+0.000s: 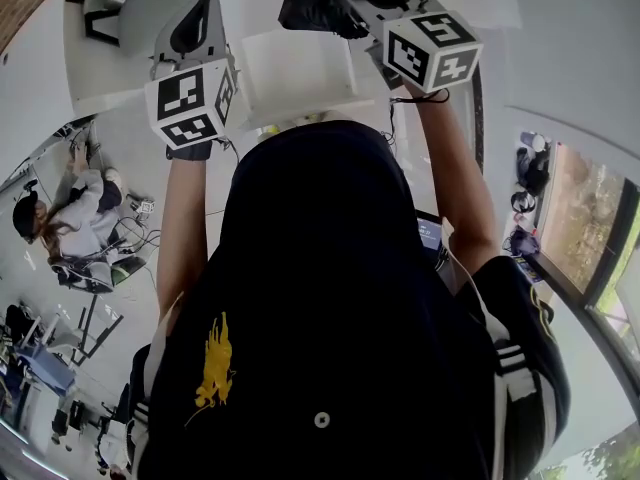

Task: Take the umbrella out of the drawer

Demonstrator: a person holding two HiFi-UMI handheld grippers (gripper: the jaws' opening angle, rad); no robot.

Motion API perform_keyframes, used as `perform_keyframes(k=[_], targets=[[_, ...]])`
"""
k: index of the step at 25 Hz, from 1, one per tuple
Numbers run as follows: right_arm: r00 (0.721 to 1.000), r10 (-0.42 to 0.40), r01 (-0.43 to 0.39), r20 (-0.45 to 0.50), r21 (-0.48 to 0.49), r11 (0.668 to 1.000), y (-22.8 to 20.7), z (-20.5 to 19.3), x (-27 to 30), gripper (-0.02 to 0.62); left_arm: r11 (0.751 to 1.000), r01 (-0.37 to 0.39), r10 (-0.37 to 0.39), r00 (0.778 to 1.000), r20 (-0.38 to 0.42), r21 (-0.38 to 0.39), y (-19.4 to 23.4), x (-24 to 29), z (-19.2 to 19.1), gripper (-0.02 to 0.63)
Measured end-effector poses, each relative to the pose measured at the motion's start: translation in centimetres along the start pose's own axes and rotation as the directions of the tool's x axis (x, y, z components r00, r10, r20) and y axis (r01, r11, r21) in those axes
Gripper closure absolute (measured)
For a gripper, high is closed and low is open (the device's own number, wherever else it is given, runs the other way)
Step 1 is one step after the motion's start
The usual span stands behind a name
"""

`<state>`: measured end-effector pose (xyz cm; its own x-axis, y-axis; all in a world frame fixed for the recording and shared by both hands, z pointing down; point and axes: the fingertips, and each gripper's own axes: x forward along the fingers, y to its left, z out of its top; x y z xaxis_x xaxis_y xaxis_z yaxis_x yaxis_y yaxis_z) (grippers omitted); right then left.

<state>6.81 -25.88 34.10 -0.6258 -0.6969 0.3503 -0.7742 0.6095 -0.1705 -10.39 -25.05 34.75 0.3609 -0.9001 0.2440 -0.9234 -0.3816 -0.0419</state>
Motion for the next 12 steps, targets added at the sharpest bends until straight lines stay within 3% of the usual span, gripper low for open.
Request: perform_keyframes(k=[12], targets=[[0.998, -0.021, 0.024, 0.057, -0.047, 0.999, -0.1, 3.3, -0.8, 0.436, 1.000, -0.024, 0.024, 0.997, 0.073, -0.002, 0.6, 0.1, 3.6, 0.586]])
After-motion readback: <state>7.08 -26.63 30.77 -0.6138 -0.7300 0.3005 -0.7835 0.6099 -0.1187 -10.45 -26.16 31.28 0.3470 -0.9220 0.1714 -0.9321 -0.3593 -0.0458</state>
